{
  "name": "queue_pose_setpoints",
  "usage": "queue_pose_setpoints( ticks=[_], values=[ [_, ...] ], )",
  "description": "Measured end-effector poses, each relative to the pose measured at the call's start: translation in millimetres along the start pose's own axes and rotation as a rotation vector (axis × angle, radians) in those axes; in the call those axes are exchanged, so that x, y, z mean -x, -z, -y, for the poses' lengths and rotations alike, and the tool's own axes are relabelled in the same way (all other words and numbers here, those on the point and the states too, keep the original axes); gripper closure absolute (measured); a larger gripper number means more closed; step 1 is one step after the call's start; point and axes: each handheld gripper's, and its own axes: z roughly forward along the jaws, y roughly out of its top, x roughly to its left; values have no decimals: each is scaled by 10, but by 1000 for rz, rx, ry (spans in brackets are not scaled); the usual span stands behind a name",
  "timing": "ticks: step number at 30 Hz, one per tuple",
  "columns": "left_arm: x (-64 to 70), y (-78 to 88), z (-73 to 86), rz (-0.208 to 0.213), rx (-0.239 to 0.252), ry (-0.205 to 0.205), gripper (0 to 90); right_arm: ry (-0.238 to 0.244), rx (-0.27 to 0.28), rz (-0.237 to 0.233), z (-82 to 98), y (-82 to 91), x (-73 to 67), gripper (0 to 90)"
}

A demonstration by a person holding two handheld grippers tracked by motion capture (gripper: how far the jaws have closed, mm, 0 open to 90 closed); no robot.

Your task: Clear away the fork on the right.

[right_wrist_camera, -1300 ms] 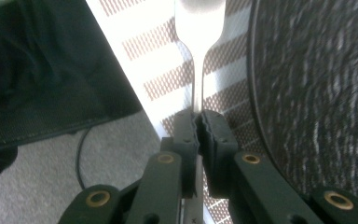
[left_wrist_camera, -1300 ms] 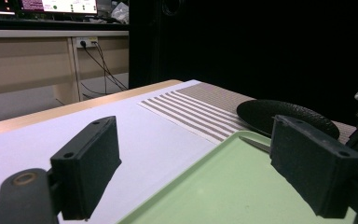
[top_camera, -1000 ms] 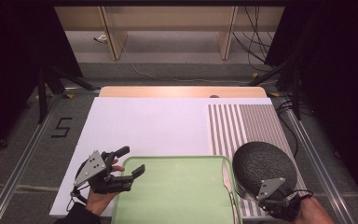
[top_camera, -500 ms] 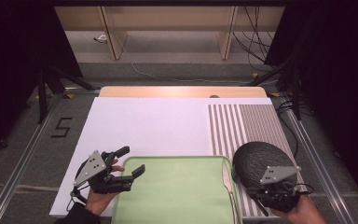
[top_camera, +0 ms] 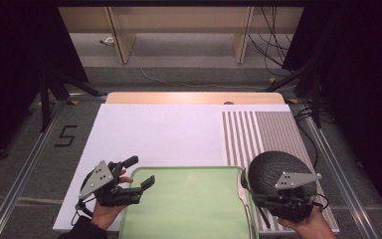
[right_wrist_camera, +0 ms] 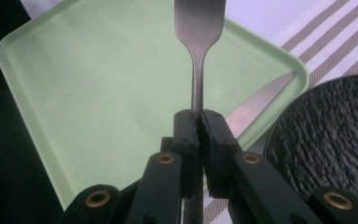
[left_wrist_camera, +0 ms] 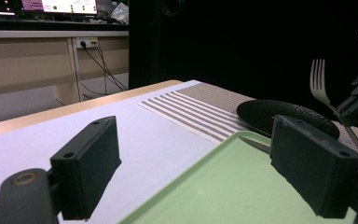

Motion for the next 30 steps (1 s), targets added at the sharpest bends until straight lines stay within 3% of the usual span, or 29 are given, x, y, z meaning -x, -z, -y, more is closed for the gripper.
queue_pose_setpoints(
  ticks=[3, 8, 11, 17, 24, 30],
  values=[
    [-1, 2, 0, -1, 1, 0, 154, -24, 41, -25, -56, -9, -43, 853],
    [0, 0, 0, -1, 0, 0, 154, -28, 52, -57, -97, -56, -89, 853],
    [-1, 1, 0, 0, 1, 1, 154, -36, 38, -60, -107, -110, -104, 853],
    [-1, 0, 0, -1, 1, 1, 154, -77, 30, -108, -146, -208, -143, 853],
    [-2, -1, 0, -1, 1, 2, 154, -124, 2, -113, -164, -320, -163, 853],
    [-3, 5, -2, -1, 3, 4, 154, -131, -32, -123, -176, -428, -226, 853]
  ],
)
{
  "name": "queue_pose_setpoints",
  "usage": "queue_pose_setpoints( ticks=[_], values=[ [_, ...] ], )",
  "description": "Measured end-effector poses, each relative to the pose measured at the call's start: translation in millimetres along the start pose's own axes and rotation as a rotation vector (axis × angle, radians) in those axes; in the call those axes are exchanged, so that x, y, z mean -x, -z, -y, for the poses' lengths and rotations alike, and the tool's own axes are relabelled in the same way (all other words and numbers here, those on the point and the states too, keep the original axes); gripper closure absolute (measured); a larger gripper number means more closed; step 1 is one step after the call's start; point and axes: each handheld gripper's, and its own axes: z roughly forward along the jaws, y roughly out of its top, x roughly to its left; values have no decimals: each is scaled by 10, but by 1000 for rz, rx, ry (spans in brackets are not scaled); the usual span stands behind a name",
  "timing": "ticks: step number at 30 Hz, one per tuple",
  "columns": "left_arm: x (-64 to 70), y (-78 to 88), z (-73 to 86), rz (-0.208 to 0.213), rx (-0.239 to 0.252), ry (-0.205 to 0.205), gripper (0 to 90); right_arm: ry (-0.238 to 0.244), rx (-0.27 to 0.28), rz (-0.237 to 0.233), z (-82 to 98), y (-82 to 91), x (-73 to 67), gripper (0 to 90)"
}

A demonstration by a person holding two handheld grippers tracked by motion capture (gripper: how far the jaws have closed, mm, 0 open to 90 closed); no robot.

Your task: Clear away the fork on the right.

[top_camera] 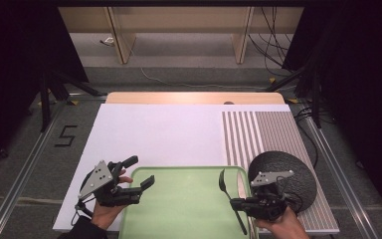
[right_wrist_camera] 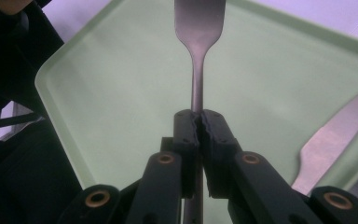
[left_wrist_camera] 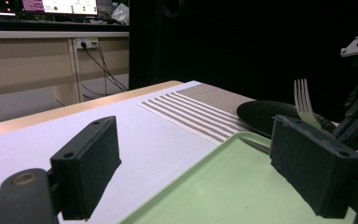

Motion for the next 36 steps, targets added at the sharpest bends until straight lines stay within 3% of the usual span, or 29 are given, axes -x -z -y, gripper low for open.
queue_pose_setpoints(
  ticks=[2, 5, 27, 36],
  values=[
    [1, -1, 0, 2, 0, 0, 154, -6, -13, 8, 0, -32, -18, 853],
    [3, -1, 0, 3, -1, -3, 154, -29, -16, -21, 3, -76, -36, 853],
    [4, -1, 0, 3, -1, -3, 154, -22, -146, 47, 48, -286, -161, 853],
    [4, 0, -1, 3, -1, -5, 154, -25, -183, 74, 55, -323, -142, 853]
  ],
)
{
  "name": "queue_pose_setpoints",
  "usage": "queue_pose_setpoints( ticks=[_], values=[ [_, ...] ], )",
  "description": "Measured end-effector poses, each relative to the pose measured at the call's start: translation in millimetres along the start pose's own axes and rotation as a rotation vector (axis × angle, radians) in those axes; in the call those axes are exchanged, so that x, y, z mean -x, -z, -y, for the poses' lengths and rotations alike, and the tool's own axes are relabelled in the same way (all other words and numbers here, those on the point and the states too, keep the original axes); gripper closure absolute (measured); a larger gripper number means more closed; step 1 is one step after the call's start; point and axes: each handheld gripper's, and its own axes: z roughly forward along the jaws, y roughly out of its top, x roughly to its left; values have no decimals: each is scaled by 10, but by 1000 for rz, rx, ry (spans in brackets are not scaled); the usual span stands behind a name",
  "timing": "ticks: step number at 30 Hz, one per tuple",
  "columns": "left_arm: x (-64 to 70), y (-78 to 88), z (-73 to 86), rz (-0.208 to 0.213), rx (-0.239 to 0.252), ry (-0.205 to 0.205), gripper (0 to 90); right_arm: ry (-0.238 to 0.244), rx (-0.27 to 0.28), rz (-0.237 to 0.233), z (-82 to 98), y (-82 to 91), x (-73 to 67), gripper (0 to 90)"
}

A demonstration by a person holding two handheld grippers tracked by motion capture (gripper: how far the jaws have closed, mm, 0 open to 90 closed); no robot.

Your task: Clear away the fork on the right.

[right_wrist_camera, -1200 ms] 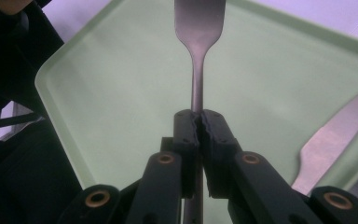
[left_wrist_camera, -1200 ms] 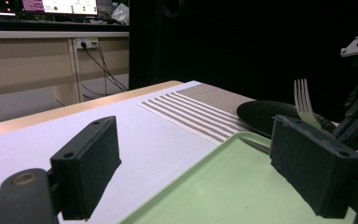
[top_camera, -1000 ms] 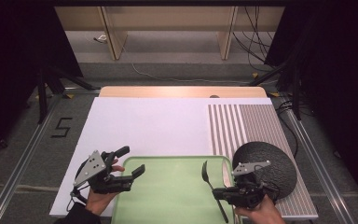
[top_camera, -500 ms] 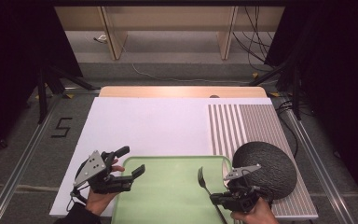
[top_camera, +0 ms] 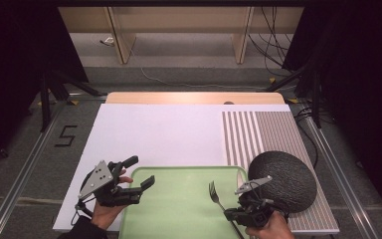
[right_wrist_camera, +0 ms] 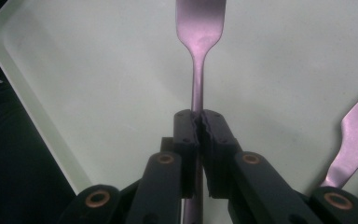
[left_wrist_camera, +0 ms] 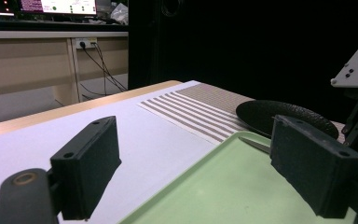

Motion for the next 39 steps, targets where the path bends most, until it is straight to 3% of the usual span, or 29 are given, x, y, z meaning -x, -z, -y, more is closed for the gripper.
queue_pose_setpoints(
  ticks=[10, 26, 39],
  values=[
    [-7, -1, 3, 0, 1, 6, 154, -1, -54, 19, 7, -107, 20, 850],
    [-12, 4, 6, -1, 0, 9, 154, -17, -83, 35, 0, -216, 25, 846],
    [-11, 1, 9, 2, -1, 6, 154, 28, -118, 121, -19, -287, -37, 826]
  ],
)
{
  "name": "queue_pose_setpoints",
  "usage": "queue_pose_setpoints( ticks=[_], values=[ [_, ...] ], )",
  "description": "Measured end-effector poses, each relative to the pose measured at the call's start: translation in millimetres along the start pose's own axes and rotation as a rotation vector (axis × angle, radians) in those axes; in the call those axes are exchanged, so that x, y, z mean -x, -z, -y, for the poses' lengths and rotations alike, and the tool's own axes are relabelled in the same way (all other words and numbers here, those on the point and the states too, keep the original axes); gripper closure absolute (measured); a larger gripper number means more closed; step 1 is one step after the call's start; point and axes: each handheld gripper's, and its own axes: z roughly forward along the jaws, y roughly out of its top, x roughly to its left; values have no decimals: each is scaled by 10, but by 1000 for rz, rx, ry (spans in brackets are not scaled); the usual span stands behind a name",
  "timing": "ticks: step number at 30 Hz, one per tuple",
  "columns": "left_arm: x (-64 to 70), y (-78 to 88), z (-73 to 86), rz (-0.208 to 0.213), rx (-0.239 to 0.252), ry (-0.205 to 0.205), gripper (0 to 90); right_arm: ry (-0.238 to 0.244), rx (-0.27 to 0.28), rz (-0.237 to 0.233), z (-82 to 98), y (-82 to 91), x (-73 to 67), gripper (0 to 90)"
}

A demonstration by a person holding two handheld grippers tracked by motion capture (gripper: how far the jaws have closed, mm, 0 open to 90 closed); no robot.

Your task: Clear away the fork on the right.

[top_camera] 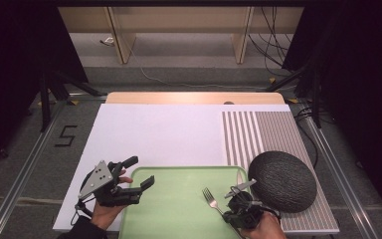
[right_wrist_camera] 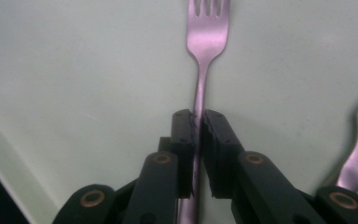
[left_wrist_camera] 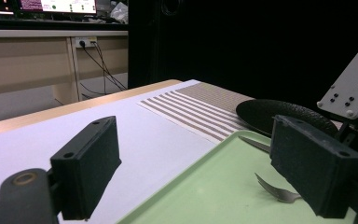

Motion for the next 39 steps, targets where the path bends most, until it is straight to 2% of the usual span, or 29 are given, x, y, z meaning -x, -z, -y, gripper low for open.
queue_pose_setpoints(
  ticks=[1, 2, 3, 6, 9, 12, 15, 19, 24, 28, 30, 36, 39],
  values=[
    [-1, 2, 0, 0, 1, 2, 154, -6, -1, 3, -1, 3, 0, 810],
    [-2, 5, -2, -1, 1, 1, 154, -15, 4, 3, -3, 11, 3, 745],
    [0, 8, -3, -1, 2, -1, 154, -17, 8, 3, -6, 21, 11, 722],
    [5, 8, -2, 2, 0, -5, 154, -11, 67, -22, -22, 71, 12, 604],
    [6, 10, -3, 4, 2, -4, 154, 4, 103, -15, -46, 95, -24, 473],
    [5, 10, -3, 3, 2, -4, 154, 29, 128, -5, -57, 98, -65, 400],
    [6, 9, -2, 2, 0, -7, 154, 47, 151, -10, -66, 113, -107, 380],
    [7, 3, -2, 1, -2, -7, 154, 102, 191, -33, -58, 135, -157, 509],
    [1, 0, 2, -1, -7, -6, 154, 155, 160, -35, -39, 96, -183, 688],
    [6, 18, 0, -5, -3, -8, 154, 184, 131, -25, -32, 57, -201, 795],
    [7, 21, -1, -6, -3, -9, 154, 213, 114, -21, -26, 37, -215, 846],
    [6, 22, 1, -8, -4, -8, 154, 249, 79, 9, -22, -5, -231, 892],
    [8, 21, 1, -7, -5, -10, 154, 249, 66, 17, -16, -18, -238, 900]
  ],
)
